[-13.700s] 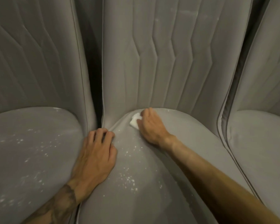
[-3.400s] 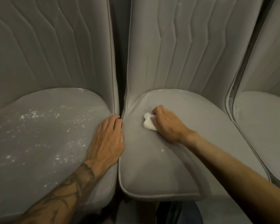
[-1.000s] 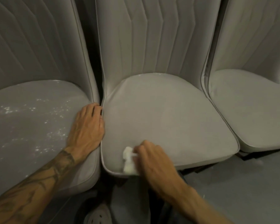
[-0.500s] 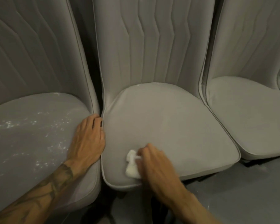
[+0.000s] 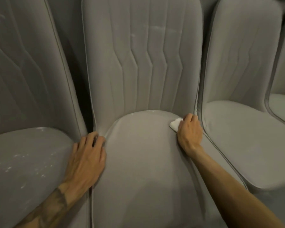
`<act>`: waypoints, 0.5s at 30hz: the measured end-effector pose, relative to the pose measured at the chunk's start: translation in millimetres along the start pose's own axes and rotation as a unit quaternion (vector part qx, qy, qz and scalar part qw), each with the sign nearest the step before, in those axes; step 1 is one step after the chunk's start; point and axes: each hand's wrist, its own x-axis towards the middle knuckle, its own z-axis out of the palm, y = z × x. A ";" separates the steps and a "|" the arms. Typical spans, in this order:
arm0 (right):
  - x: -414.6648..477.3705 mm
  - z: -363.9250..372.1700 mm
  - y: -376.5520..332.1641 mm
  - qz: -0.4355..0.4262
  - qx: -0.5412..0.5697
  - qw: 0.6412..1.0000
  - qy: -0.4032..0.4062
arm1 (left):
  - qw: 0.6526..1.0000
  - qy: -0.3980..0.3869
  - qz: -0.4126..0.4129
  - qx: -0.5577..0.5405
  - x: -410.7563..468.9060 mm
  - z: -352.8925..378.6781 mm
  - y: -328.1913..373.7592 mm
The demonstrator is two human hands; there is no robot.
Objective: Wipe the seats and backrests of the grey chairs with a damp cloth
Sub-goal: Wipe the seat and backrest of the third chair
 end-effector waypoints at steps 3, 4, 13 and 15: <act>4.9 12.3 0.6 -0.049 -0.018 0.999 -0.014 | 0.999 0.018 -0.019 0.023 14.8 12.2 -0.6; 3.5 16.0 3.2 -0.069 -0.021 0.997 -0.021 | 0.999 0.024 -0.023 0.032 17.7 15.3 0.2; 44.7 40.0 -31.9 -0.005 0.009 1.000 -0.028 | 0.997 0.056 -0.049 0.007 23.3 31.6 11.6; 38.1 48.7 -56.8 -0.056 0.023 0.998 -0.036 | 0.997 0.058 -0.050 0.006 22.6 33.1 12.1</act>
